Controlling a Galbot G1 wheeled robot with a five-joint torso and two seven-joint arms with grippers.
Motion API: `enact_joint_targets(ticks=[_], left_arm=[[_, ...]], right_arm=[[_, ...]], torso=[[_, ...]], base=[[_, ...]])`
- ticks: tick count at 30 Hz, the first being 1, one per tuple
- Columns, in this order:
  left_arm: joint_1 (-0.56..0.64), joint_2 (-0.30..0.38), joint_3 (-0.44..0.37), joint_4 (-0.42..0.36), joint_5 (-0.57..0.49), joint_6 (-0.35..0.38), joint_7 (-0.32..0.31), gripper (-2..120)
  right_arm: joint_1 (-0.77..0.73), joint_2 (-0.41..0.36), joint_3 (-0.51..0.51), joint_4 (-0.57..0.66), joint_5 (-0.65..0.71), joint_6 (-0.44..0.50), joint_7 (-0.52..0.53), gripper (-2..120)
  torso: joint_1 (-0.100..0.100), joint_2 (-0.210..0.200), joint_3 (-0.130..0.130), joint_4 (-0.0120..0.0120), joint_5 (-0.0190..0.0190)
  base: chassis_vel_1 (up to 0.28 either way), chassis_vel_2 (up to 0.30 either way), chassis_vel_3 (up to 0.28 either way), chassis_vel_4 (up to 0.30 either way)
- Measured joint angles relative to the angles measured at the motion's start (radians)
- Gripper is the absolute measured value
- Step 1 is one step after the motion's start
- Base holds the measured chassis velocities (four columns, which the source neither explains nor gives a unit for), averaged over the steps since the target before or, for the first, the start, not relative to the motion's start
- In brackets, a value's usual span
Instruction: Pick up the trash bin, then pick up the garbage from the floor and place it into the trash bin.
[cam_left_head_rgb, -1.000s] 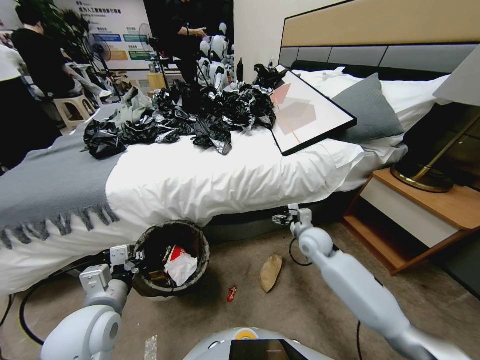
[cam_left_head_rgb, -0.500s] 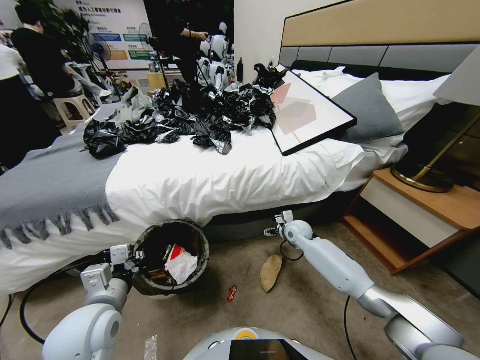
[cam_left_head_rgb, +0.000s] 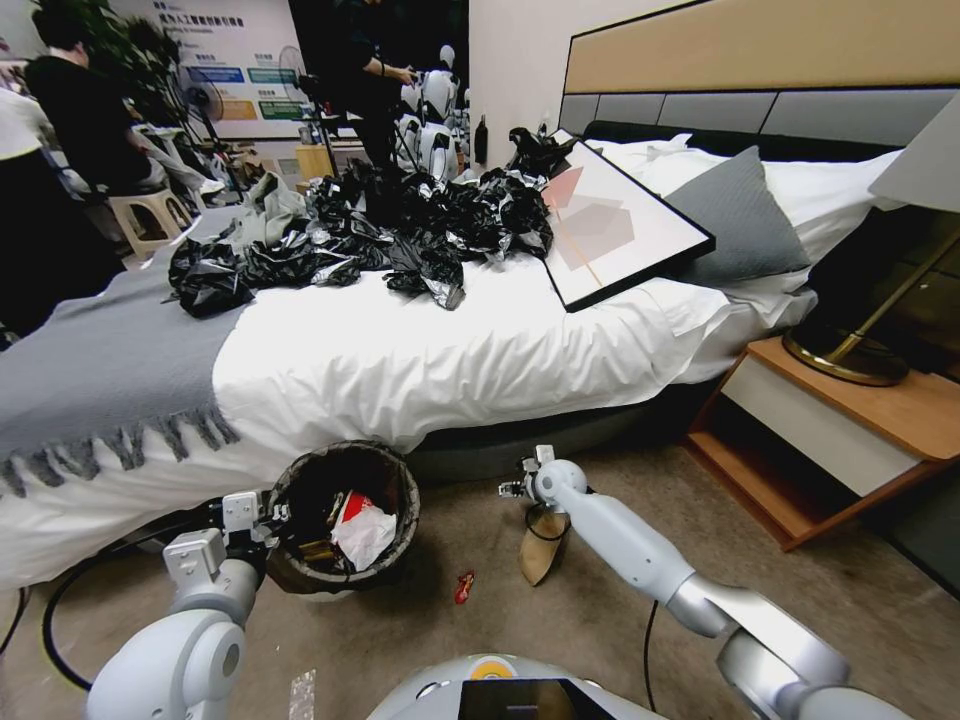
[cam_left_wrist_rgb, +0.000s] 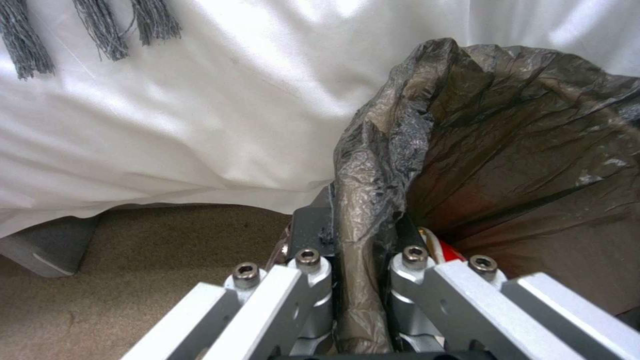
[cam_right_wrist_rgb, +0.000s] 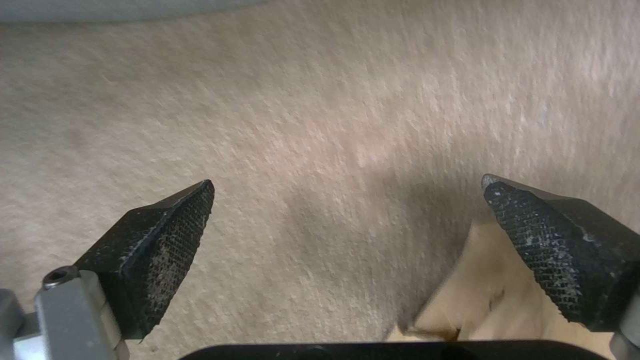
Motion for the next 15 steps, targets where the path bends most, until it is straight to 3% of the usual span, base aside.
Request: enact_joint_targets(ticks=[15], left_arm=[[-0.020,0.001,0.010,0.025,0.004,0.000,0.002,4]], right_arm=[[-0.110,-0.080,0.058,0.042,-0.021,0.002,0.024,100]], torso=[[0.000,0.000,0.000,-0.0003,-0.0003]], base=[[0.000,0.000,0.000,0.000]])
